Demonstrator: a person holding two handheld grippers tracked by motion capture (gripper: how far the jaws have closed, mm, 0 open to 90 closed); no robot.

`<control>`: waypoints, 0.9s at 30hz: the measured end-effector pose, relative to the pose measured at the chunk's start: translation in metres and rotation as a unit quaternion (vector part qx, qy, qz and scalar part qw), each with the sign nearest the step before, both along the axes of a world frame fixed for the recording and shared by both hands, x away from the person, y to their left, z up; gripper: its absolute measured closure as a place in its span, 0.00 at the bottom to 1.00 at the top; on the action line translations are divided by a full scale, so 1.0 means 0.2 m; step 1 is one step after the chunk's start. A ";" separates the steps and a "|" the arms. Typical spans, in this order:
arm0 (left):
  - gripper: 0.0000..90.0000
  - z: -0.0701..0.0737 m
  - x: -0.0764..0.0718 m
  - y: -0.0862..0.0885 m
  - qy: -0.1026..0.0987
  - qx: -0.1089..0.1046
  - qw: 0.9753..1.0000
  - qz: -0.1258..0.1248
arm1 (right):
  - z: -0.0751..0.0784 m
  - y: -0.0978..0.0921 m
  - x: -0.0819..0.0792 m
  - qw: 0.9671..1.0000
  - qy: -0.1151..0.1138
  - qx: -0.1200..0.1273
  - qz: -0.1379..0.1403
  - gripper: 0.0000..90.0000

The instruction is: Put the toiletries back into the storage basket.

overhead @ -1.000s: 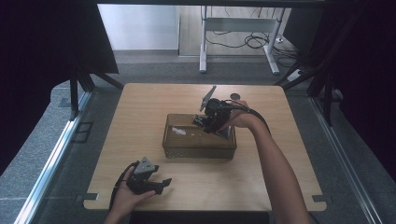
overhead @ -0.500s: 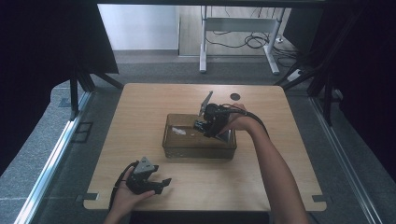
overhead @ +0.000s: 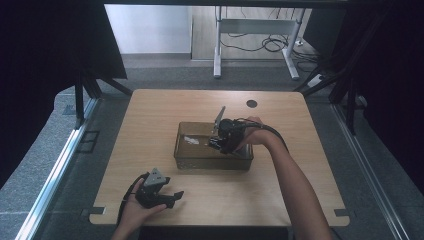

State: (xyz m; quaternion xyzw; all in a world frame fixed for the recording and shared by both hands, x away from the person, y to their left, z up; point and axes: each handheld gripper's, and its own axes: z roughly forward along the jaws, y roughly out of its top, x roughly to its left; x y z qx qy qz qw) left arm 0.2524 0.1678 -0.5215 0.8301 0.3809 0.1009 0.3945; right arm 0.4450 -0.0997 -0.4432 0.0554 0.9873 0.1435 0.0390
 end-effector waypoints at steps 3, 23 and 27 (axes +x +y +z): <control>0.29 0.00 0.00 0.00 0.000 0.000 1.000 0.000 | -0.02 0.00 -0.01 1.000 0.002 -0.005 0.002 0.52; 0.29 0.00 0.00 0.00 0.000 0.001 1.000 -0.001 | -0.11 0.01 -0.04 0.999 0.013 -0.022 0.022 0.51; 0.29 0.00 0.00 0.00 0.001 0.002 1.000 -0.001 | -0.12 0.01 -0.05 0.999 0.010 -0.031 0.031 0.51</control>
